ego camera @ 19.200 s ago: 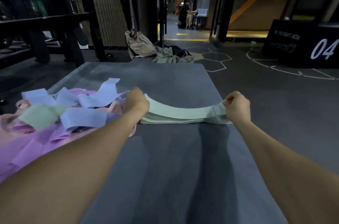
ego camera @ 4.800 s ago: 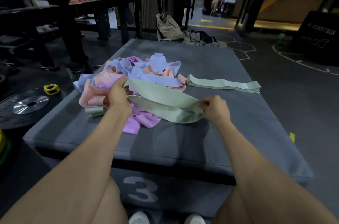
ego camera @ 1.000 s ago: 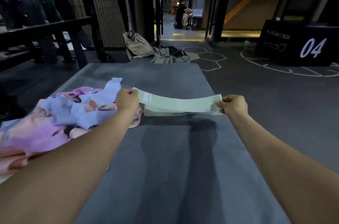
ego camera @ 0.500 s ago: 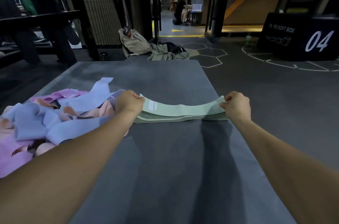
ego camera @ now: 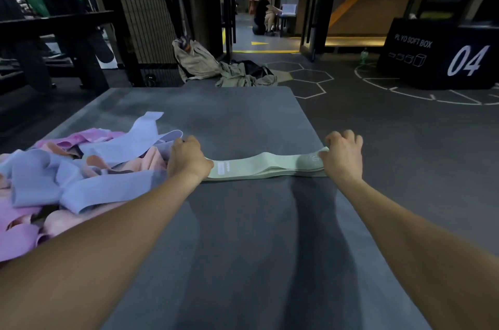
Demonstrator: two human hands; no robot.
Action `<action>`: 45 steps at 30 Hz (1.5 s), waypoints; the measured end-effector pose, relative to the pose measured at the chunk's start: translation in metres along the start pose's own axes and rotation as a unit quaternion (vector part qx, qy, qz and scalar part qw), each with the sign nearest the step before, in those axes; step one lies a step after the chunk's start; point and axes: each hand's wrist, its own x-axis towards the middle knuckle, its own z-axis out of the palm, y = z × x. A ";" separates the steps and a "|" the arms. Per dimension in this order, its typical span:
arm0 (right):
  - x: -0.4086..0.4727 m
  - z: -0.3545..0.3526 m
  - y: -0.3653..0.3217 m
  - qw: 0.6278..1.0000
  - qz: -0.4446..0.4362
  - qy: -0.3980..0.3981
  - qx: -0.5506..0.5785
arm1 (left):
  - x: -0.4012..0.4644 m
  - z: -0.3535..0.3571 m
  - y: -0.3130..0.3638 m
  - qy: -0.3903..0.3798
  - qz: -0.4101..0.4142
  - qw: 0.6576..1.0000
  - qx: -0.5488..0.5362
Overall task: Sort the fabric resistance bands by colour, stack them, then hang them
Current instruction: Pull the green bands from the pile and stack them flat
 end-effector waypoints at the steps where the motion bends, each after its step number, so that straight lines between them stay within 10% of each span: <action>1: 0.000 -0.001 -0.006 0.999 -0.029 -0.004 0.016 | 0.002 0.000 0.000 0.013 0.040 0.999 0.012; 5: -0.002 -0.001 -0.042 0.967 -0.187 -0.153 0.077 | 0.009 0.000 -0.001 -0.076 0.227 0.971 -0.004; 10: 0.001 0.010 -0.061 0.931 -0.215 -0.291 0.047 | 0.014 -0.004 -0.005 -0.222 0.244 0.938 0.106; 45: -0.005 0.016 -0.065 0.934 -0.207 -0.285 0.058 | 0.035 -0.012 -0.034 -0.249 0.200 0.947 0.035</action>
